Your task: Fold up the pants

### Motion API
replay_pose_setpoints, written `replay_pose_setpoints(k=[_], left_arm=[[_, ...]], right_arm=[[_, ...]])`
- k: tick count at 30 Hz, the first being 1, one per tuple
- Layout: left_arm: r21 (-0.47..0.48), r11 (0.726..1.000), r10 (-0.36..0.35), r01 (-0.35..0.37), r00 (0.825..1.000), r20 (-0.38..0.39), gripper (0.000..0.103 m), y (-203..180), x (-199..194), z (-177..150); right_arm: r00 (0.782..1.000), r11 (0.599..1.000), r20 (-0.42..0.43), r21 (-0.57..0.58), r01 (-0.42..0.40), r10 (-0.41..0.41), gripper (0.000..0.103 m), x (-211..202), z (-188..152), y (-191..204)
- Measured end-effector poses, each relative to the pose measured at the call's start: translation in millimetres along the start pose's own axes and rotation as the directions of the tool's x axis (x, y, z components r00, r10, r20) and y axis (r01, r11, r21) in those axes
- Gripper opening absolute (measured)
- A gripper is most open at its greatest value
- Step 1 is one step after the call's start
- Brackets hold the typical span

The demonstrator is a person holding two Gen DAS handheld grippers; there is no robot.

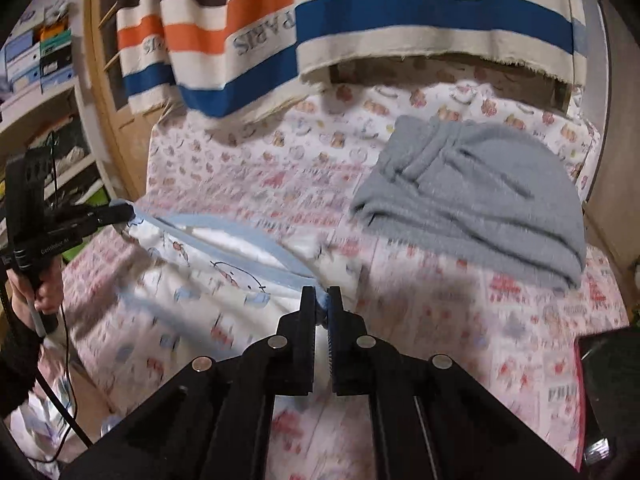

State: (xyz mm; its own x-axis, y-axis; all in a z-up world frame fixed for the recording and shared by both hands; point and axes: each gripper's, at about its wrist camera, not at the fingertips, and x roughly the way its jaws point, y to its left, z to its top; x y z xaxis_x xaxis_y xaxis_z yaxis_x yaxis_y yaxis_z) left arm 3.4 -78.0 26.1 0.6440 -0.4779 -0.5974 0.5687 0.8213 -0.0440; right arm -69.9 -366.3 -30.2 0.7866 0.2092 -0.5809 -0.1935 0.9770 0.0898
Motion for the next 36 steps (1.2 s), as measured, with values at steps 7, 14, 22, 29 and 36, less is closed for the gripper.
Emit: replay_pose_setpoints(k=[7, 14, 22, 29, 36], left_arm=[[0.016, 1.000, 0.006, -0.005, 0.996, -0.084, 0.009, -2.2, 3.3, -54.6], [-0.039, 0.999, 0.001, -0.001, 1.000, -0.015, 0.035, 3.4, -21.9, -52.1], [-0.083, 0.997, -0.009, 0.011, 1.000, 0.015, 0.057, 1.0, -10.4, -31.5], [-0.113, 0.993, -0.026, 0.013, 0.993, -0.115, 0.048, 7.7, 23.2, -39.7], [-0.102, 0.995, 0.014, -0.024, 0.996, -0.090, 0.006, 4.8, 12.0, -45.1]], right_arm=[[0.998, 0.999, -0.057, 0.001, 0.033, -0.033, 0.005, 11.6, -41.5, 10.6], [0.999, 0.994, 0.013, 0.102, 0.050, -0.051, 0.050, -7.3, -38.0, -3.9], [0.995, 0.995, 0.016, 0.038, 0.094, -0.094, 0.052, -2.5, -21.9, 15.6], [0.990, 0.991, -0.050, -0.034, 0.131, -0.133, 0.030, 28.5, -27.3, 21.9], [0.995, 0.996, -0.038, 0.023, 0.091, -0.090, 0.004, 13.6, -27.6, 16.3]])
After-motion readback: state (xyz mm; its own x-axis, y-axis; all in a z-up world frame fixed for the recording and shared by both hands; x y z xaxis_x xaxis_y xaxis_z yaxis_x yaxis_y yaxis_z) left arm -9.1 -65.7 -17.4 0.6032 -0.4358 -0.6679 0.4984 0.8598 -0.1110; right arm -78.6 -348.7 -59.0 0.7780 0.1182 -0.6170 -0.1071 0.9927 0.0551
